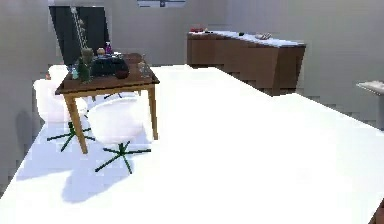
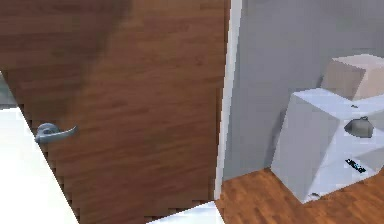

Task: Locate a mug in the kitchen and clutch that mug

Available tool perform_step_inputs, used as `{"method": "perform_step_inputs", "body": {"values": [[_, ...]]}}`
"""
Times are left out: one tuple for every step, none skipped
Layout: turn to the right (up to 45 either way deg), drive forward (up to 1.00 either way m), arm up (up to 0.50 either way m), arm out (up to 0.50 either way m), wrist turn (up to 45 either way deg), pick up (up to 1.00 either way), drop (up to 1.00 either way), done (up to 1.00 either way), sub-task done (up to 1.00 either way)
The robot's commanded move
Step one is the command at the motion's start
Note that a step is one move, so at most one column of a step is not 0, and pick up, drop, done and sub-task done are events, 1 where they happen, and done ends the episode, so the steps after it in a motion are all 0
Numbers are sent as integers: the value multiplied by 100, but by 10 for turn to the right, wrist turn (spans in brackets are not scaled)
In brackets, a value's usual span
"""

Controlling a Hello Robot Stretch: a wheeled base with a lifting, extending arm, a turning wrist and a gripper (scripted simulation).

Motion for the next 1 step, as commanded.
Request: {"method": "perform_step_inputs", "body": {"values": [[-60,0,0,0,0,0,0,0,0]]}}
